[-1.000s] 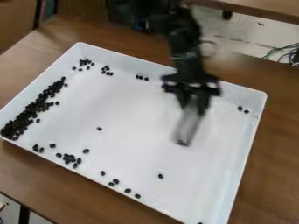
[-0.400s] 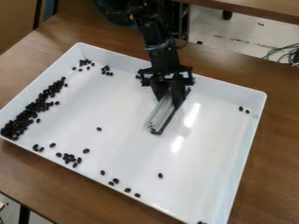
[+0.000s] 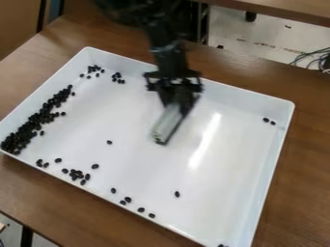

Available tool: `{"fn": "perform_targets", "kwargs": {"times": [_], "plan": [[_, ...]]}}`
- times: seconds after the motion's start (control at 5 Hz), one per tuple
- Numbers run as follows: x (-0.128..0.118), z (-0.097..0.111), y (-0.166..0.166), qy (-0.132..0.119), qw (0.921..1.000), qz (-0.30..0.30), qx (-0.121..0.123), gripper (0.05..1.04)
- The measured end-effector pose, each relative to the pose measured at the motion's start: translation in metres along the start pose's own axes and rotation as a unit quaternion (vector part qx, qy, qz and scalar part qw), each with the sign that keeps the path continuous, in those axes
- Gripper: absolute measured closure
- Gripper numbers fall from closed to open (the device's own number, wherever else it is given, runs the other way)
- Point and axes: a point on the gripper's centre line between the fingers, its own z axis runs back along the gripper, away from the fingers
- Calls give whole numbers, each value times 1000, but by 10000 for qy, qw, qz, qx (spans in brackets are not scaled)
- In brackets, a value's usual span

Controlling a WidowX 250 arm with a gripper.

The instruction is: Sweep into pile

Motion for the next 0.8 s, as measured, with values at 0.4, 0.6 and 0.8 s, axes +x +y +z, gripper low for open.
{"fn": "perform_targets", "kwargs": {"times": [0.4, 0.6, 0.8], "plan": [[-33, 22, 99, -361, 9948, 949, -26, 381], [-34, 20, 92, -331, 9964, 757, 187, 146], [-40, 20, 88, -336, 9964, 748, 232, 92]]}}
